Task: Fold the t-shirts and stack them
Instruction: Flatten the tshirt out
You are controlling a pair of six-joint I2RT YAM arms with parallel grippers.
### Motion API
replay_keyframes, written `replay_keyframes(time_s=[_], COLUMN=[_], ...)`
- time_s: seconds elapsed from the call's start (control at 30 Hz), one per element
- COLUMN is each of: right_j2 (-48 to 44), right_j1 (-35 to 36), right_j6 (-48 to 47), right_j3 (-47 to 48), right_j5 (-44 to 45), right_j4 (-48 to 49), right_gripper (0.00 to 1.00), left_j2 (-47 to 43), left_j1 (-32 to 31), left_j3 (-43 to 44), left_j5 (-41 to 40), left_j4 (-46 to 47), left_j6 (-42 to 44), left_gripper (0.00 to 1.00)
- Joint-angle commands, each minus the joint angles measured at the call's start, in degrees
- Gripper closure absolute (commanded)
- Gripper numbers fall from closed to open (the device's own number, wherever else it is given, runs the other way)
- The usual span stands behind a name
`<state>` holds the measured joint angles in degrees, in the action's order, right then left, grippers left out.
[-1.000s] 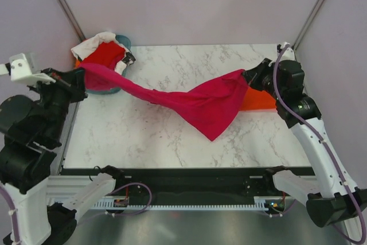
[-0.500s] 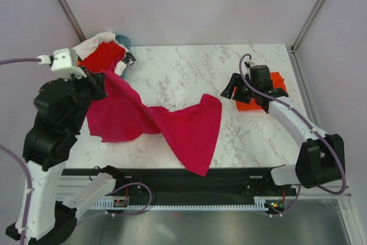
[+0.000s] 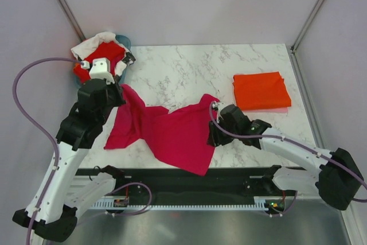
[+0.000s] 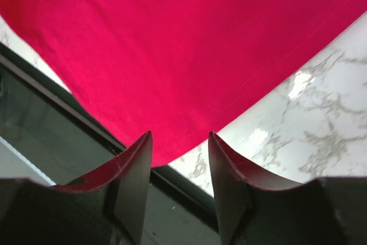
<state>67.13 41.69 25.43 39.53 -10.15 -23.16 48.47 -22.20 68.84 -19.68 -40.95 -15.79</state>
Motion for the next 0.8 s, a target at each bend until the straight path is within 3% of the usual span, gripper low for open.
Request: replay_keyframes(time_s=[0.0, 0.1, 0.4, 0.67, 0.77], right_j2=[-3.68, 0.17, 8.71, 17.06, 21.27], right_j1=[6.53, 10.41, 14.12, 13.94, 12.46], right_j6=[5.15, 6.65, 6.48, 3.31, 1.3], right_j3=[-0.94, -0.68, 2.74, 7.74, 10.82], right_j5=[9.79, 14.87, 19.47, 25.87, 28.34], right_j4=[-3.2, -3.47, 0.22, 0.39, 0.48], right_gripper=[0.48, 0.46, 0.79, 0.99, 1.0], left_j2=[0.83, 2.42, -0.56, -5.74, -7.94], left_j1=[0.4, 0.4, 0.4, 0.4, 0.4], left_j3=[-1.95, -1.52, -4.76, -12.32, -13.64], left_j5=[-2.03, -0.8, 2.28, 1.67, -0.35], left_j4=[5.0, 5.18, 5.62, 6.32, 6.49], left_j6=[0.59, 0.06, -0.99, -0.47, -0.12], left_gripper=[0.98, 0.98, 0.98, 0.98, 0.98])
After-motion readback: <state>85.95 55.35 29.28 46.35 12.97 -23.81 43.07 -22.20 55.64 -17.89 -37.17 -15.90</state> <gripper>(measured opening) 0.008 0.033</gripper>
